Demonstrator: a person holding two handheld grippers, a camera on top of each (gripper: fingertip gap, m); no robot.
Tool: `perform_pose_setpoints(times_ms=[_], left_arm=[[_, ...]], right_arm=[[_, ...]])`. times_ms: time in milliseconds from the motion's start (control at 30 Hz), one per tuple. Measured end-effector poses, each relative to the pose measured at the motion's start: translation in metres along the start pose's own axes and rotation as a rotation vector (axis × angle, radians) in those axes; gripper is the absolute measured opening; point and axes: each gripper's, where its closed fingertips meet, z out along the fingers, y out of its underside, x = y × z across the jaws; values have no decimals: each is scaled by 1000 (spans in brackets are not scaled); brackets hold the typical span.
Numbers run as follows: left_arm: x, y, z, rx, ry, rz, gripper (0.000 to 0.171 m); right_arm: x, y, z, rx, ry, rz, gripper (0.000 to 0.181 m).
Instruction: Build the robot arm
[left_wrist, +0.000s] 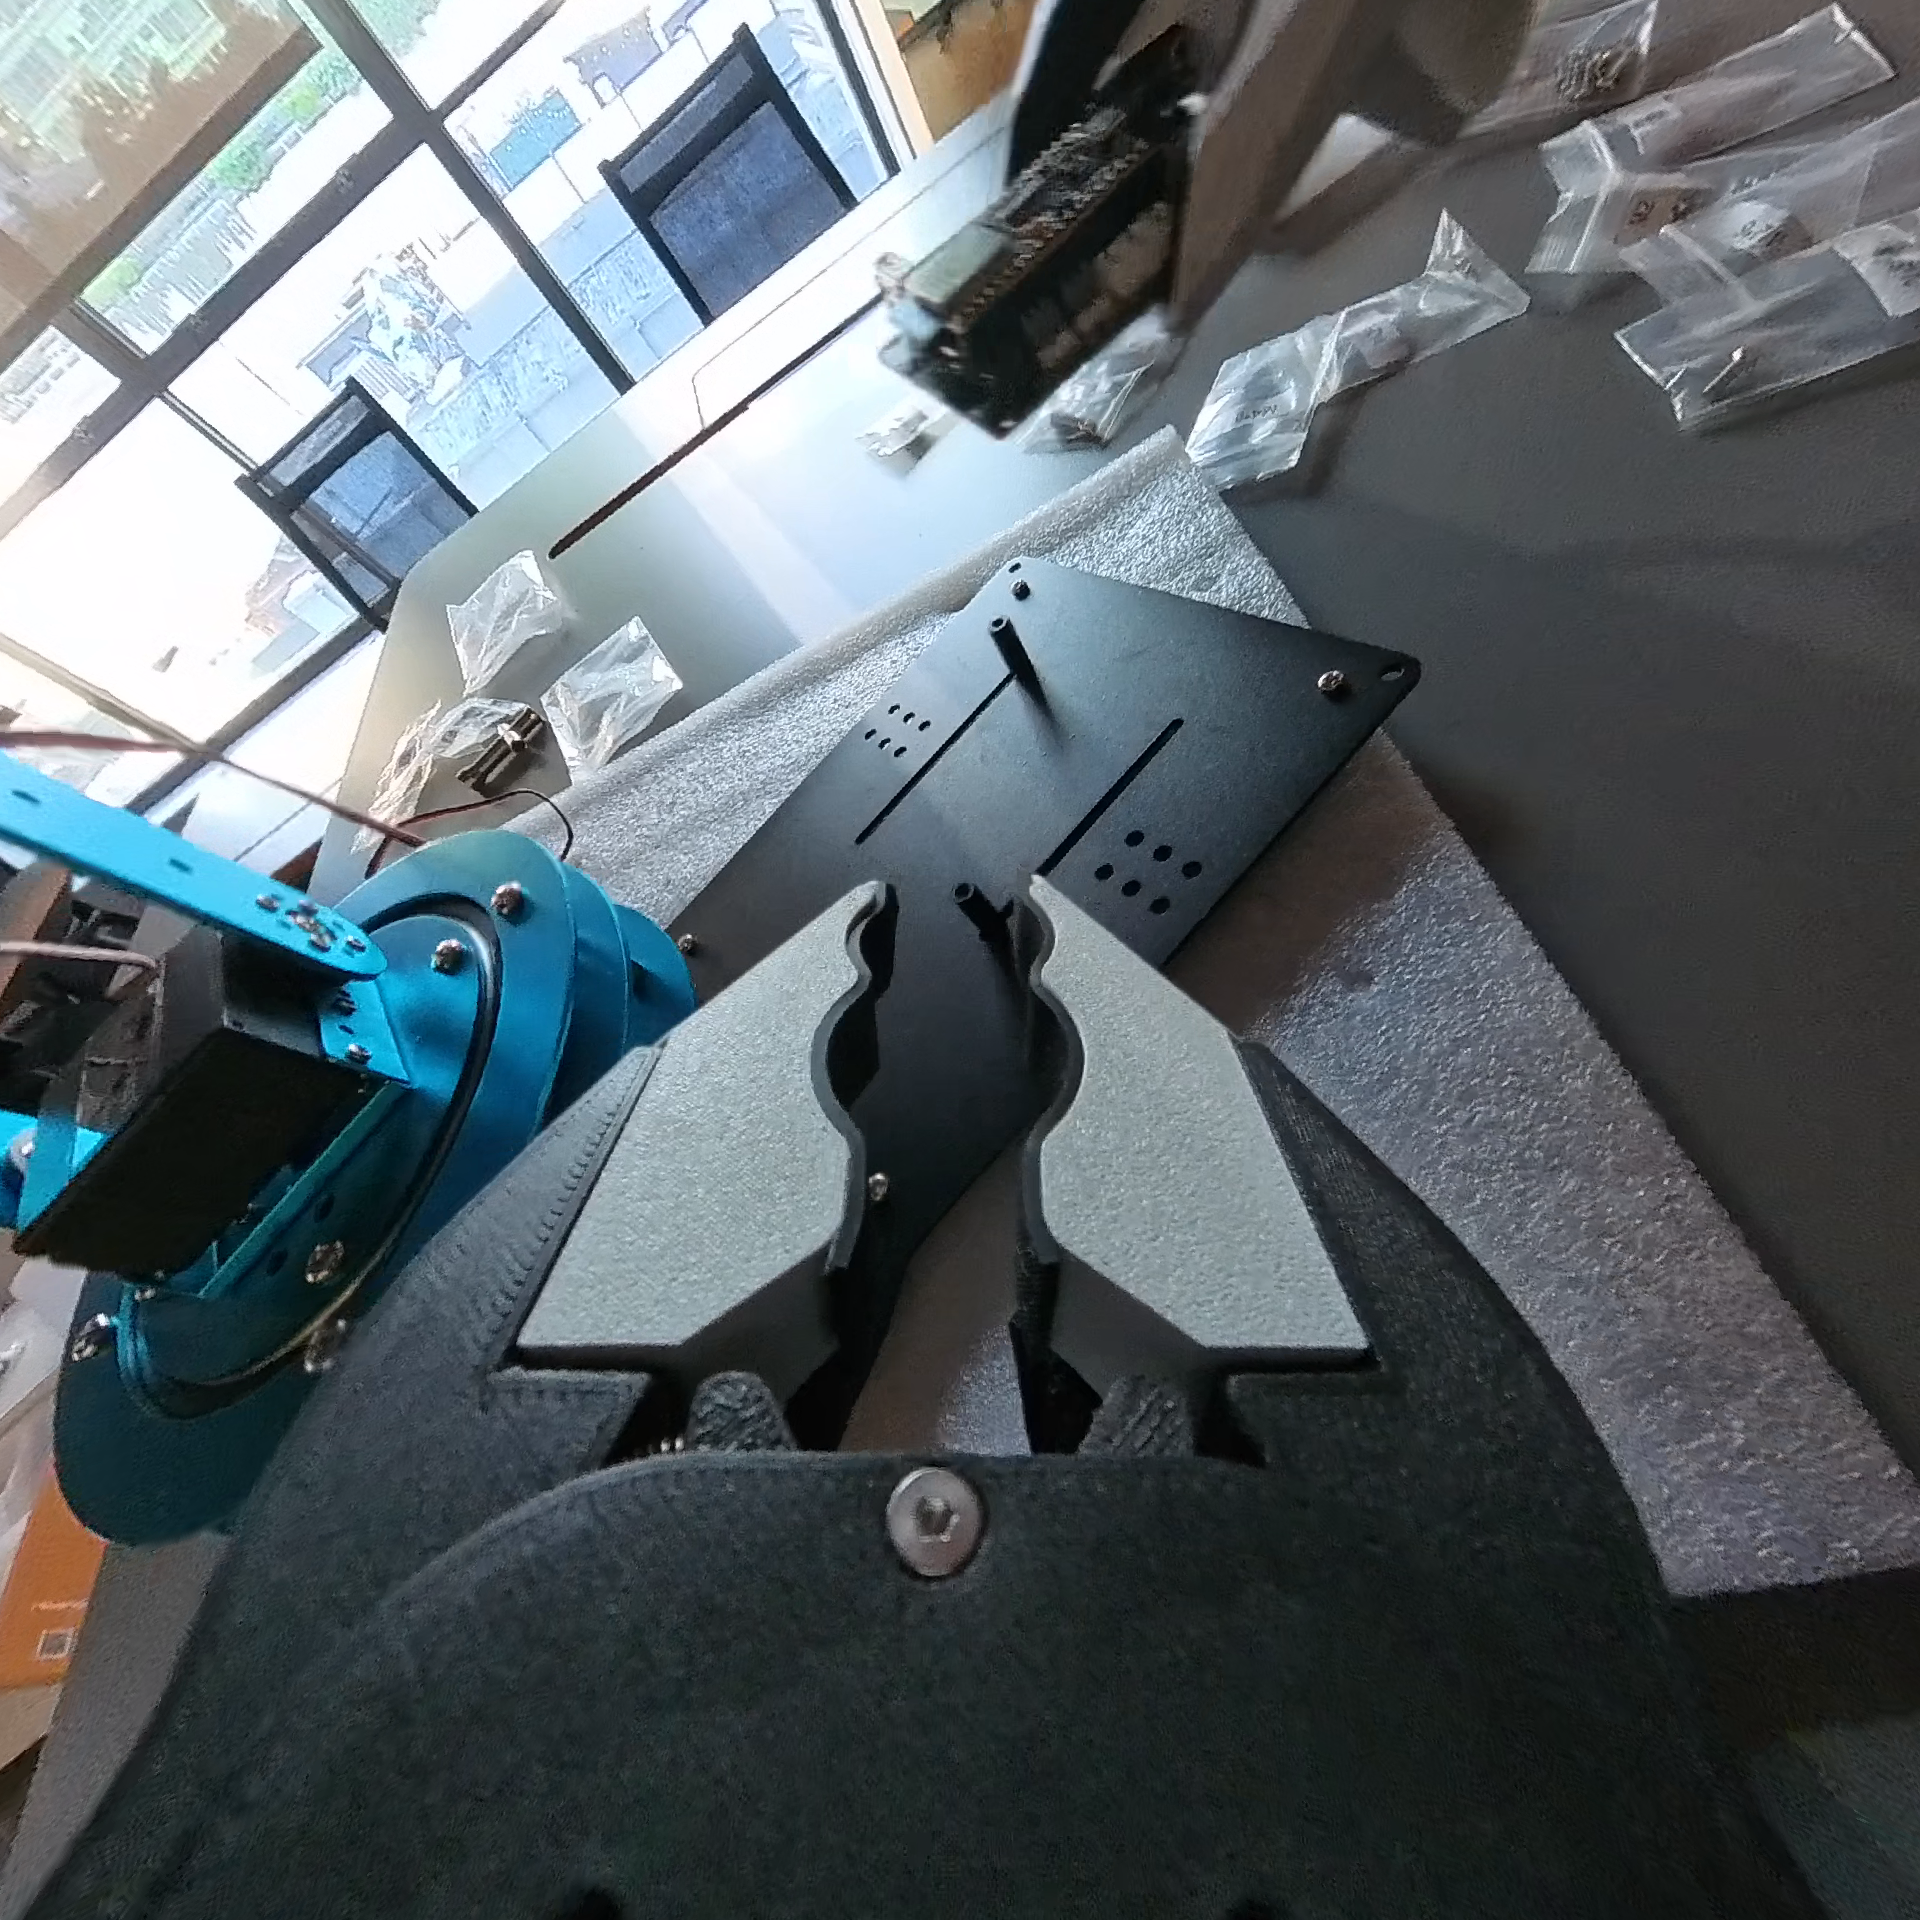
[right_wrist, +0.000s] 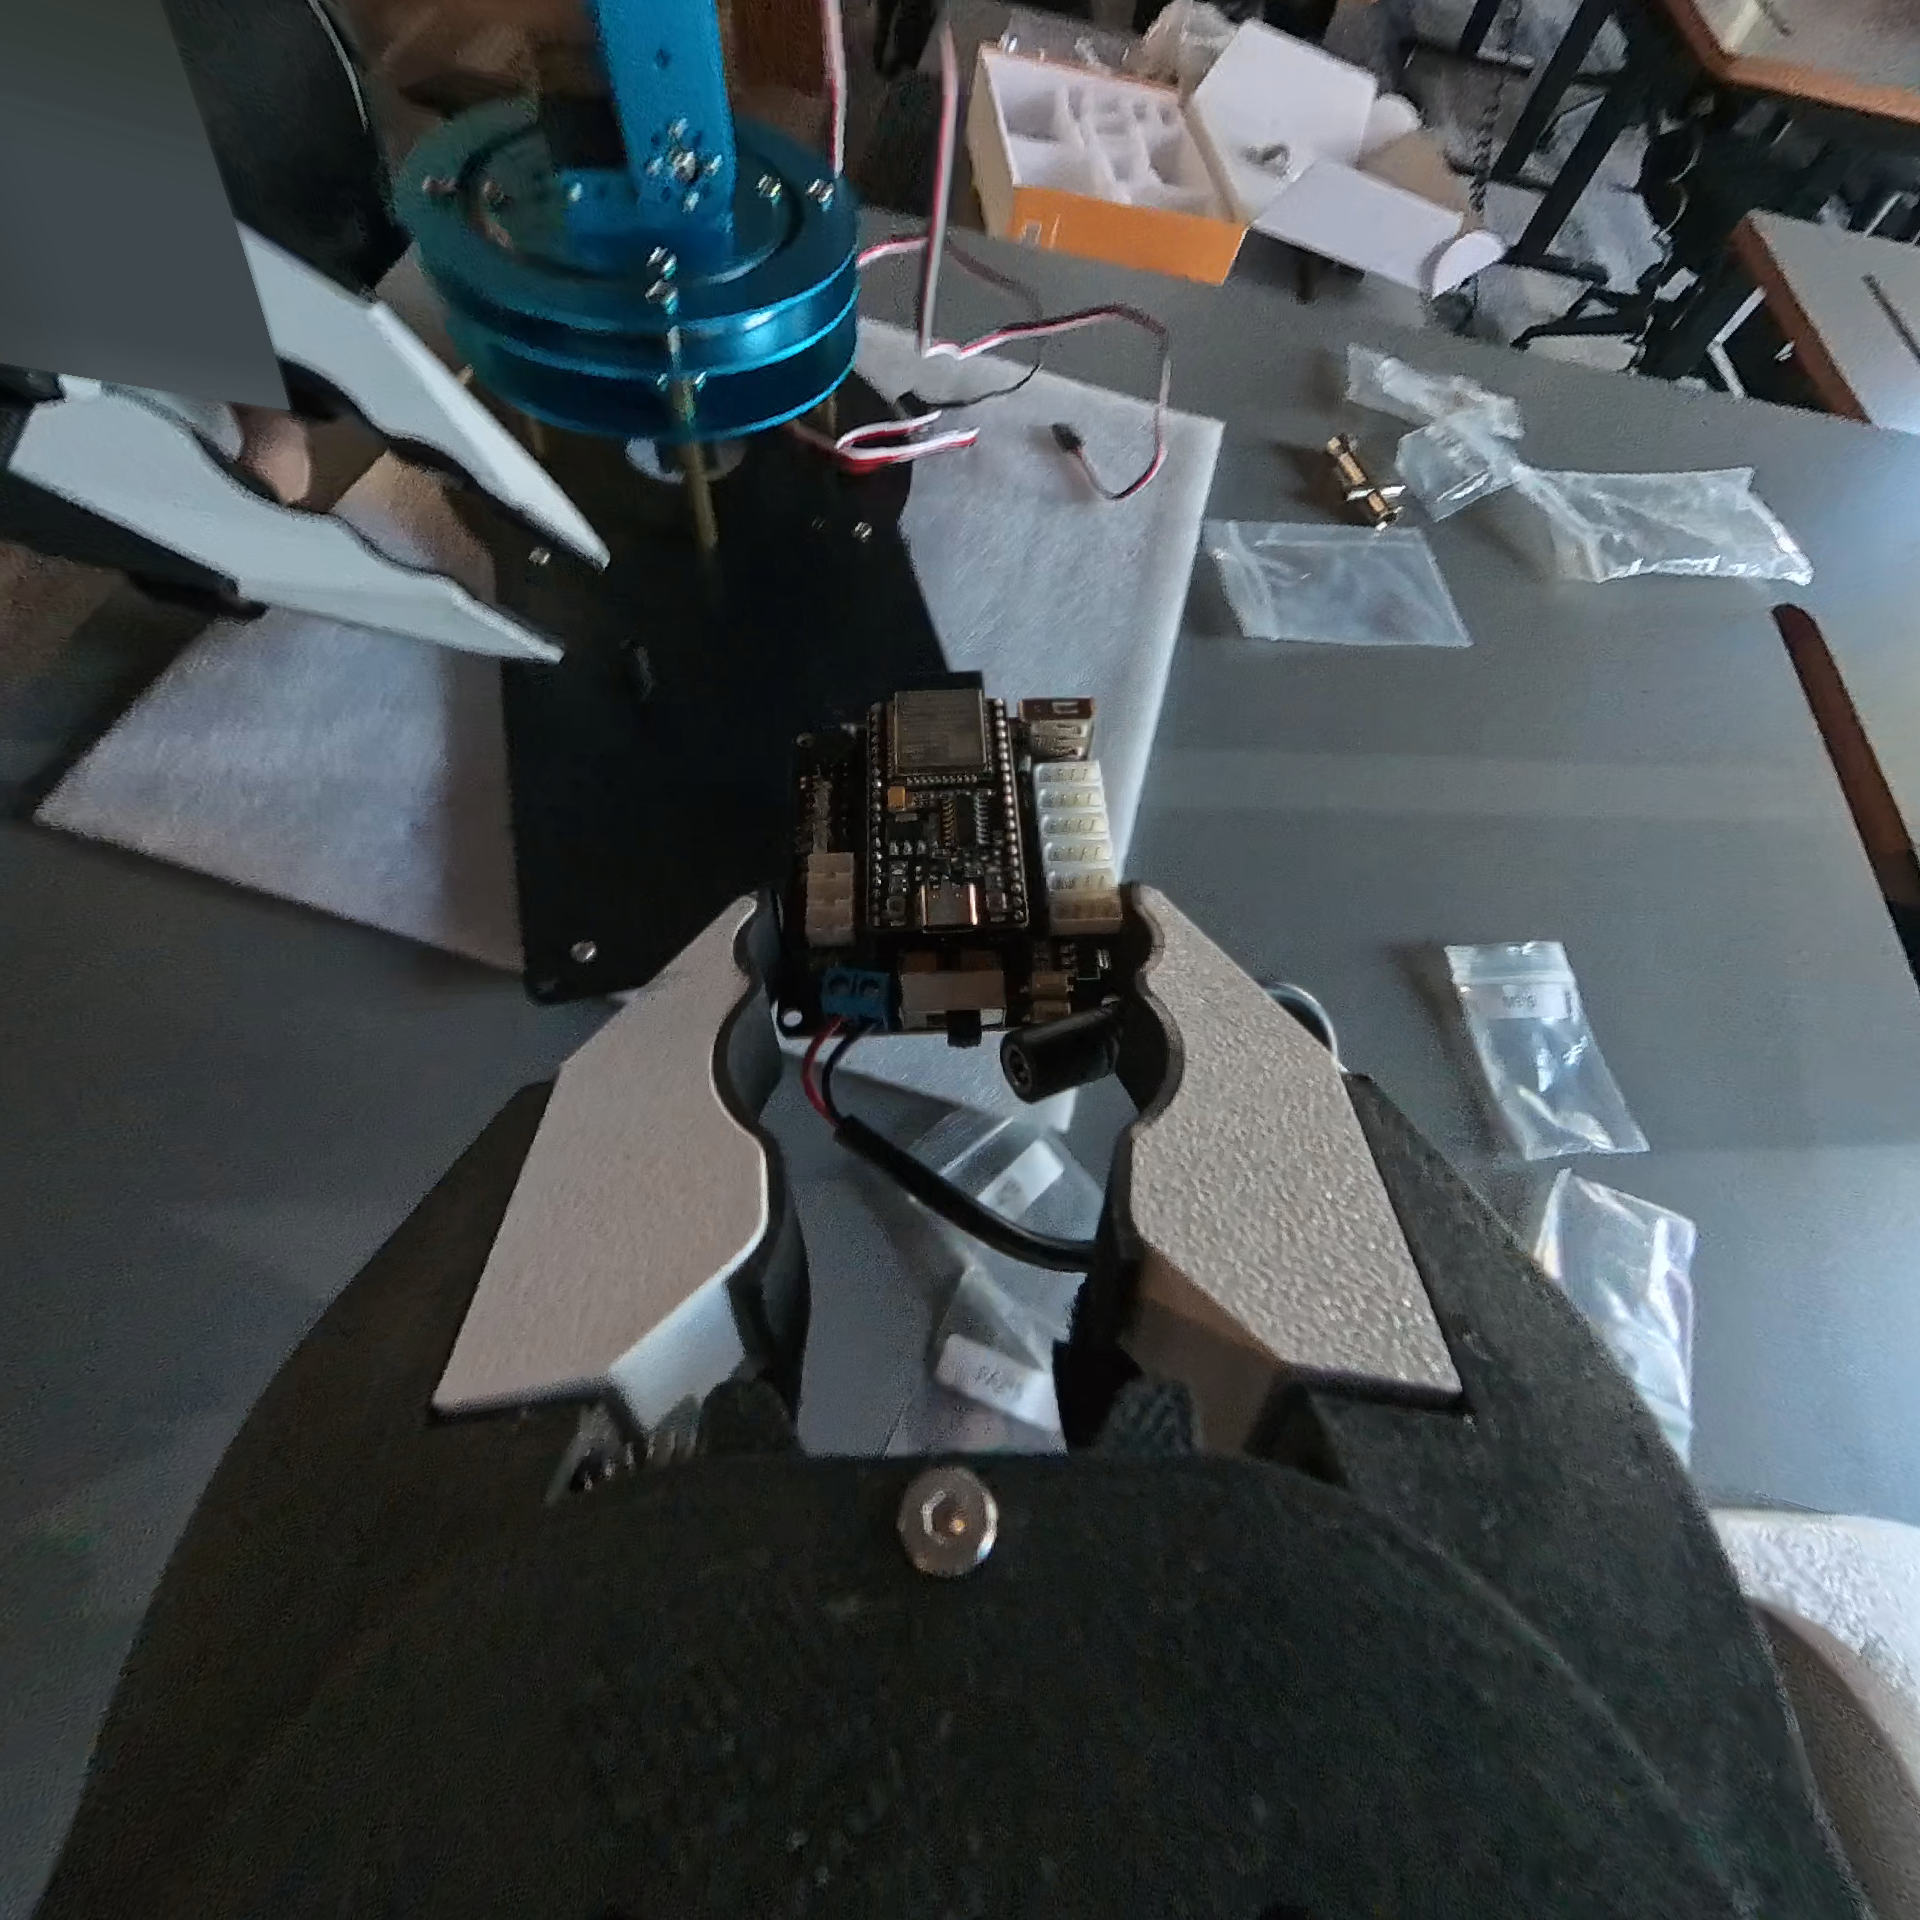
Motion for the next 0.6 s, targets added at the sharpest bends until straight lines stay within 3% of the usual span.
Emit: perform_pose_setpoints(times_ms=[167,333,433,600], left_arm=[[4,-4,-3,-6,71,-133,17],[10,-42,18,-12,203,-269,22],[0,-60,41,-24,199,-266,21],[6,-46,78,-170,282,-200,17]], right_arm=[[-33,22,-2,-53,-37,0,63],[-54,35,-5,-46,-34,22,63],[-61,41,-12,-37,-17,33,63],[-66,42,-25,1,2,53,64]])
